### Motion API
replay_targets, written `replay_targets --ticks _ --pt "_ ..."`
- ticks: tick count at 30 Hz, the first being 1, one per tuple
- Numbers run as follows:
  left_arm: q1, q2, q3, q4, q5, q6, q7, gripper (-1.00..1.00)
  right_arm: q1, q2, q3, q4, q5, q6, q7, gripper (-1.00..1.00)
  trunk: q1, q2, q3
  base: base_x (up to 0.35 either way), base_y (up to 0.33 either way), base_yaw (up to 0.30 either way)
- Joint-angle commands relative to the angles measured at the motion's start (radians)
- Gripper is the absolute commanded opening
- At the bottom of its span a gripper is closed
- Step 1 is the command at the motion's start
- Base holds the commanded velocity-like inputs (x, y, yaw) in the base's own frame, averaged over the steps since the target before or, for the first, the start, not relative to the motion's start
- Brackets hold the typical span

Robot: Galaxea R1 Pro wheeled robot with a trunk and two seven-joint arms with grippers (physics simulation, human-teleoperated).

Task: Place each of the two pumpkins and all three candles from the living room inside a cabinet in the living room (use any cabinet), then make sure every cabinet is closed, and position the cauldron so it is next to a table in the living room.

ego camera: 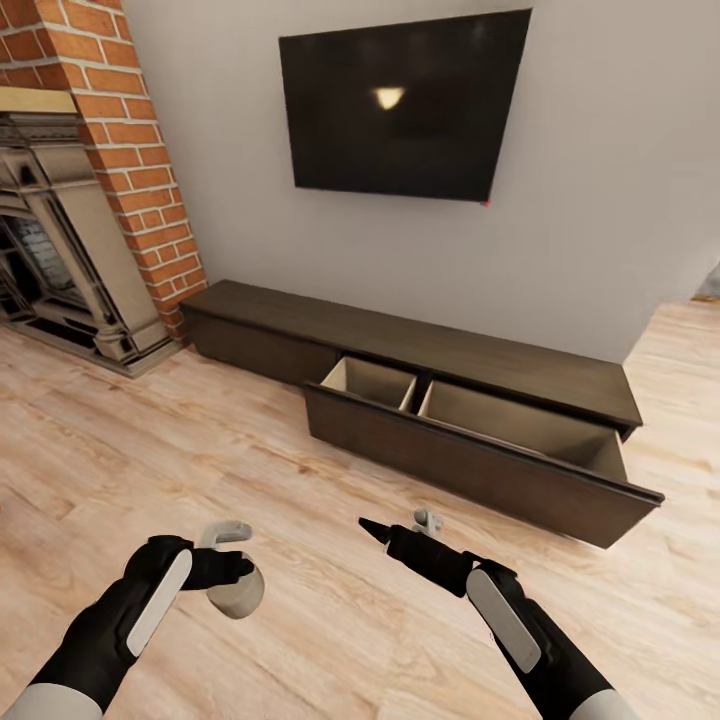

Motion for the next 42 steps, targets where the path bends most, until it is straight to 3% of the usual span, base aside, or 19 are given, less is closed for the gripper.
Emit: replay_targets --ticks 1,13,25,42 --pt "0.000 0.001 -0.002 -0.002 0.008 0.004 0.005 -1.00 -0.001 -0.001 0.002 0.000 -0.007 0.003 0.000 1.00 -0.005 0.007 0.003 -0.267 -0.229 -0.237" --pt "0.000 0.000 -0.003 -0.002 0.006 0.004 0.005 -1.00 -0.001 -0.001 0.002 0.000 -0.007 0.003 0.000 1.00 -0.051 0.091 0.052 -0.265 -0.230 -0.237" --pt "0.000 0.002 -0.004 -0.005 0.006 -0.002 0.004 -1.00 -0.001 -0.001 0.002 0.000 -0.007 0.003 0.000 1.00 -0.051 0.091 0.064 -0.187 -0.264 -0.237" --pt "0.001 0.004 -0.005 -0.006 0.006 -0.010 0.005 -1.00 -0.001 -0.001 0.002 0.000 -0.008 0.003 0.000 1.00 -0.051 0.091 0.081 0.055 -0.324 -0.237"
